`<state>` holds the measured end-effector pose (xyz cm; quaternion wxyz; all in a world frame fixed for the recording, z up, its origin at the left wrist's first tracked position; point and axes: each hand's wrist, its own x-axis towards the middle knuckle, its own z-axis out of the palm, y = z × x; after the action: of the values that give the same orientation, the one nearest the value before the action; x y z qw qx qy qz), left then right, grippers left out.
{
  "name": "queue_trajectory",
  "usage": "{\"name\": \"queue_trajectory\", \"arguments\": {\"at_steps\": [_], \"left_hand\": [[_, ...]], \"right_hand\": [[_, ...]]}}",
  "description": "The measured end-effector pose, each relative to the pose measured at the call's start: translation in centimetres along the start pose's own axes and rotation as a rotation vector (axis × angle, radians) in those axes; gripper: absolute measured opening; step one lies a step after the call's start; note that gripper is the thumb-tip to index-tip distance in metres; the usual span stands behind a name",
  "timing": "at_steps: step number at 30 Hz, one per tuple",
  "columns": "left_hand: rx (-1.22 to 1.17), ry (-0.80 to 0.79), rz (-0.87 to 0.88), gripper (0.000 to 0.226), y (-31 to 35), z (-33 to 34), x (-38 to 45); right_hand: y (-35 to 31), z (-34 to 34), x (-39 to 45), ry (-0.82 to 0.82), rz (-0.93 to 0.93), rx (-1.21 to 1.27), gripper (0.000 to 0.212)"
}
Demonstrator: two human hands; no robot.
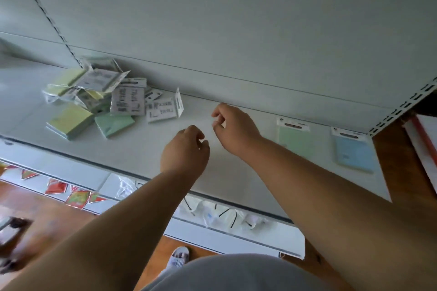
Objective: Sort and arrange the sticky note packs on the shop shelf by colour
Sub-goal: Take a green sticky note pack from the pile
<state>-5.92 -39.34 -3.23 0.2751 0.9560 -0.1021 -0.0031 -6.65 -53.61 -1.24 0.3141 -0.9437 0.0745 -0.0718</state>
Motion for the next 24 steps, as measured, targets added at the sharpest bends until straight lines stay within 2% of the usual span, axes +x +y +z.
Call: {"name": "queue_trajectory", "arguments": {"at_steps": [3,5,8,11,13,15,17,19,21,24], "left_hand": [[0.017,0.000,0.004,0.018,-5.0,-2.8,2.4],[0.027,-0.005,0.017,0.019,-7.8,-4.3,3.8],[0.066,-0.061,0.049,0.028,-10.7,-6.0,5.4],[0.088,-0.130,0.090,0.046,-12.1,-6.8,7.0],[0.123,-0.157,0.126,0.060,-12.4,-7.0,8.0],[0.126,-0.152,0.134,0.063,-12.4,-7.1,8.9],[0.071,-0.118,0.139,0.053,-12.2,-7.3,9.5],[-0.019,-0.042,0.180,0.034,-12.0,-7.4,9.7],[-0.139,0.017,0.199,0.020,-11.9,-7.3,9.8],[-0.423,-0.072,0.077,0.013,-11.4,-6.8,9.5]], "right_hand": [[-3.1,3.4,2.8,-0.099,0.043,0.018,0.043],[-4.8,5.3,4.8,-0.196,0.108,0.006,0.051],[-7.3,7.4,7.0,-0.268,0.223,0.050,0.050],[-8.8,8.2,7.3,-0.213,0.335,0.106,0.040],[-9.8,8.0,7.3,-0.088,0.415,0.312,0.026],[-11.0,7.1,7.3,0.015,0.527,0.706,0.021],[-12.5,5.7,7.2,0.014,0.626,1.091,0.020],[-13.6,4.5,6.9,-0.020,0.643,1.265,0.019],[-14.0,3.8,6.5,0.040,0.581,1.234,0.018],[-13.0,3.8,5.5,0.265,0.443,0.874,0.018]]}}
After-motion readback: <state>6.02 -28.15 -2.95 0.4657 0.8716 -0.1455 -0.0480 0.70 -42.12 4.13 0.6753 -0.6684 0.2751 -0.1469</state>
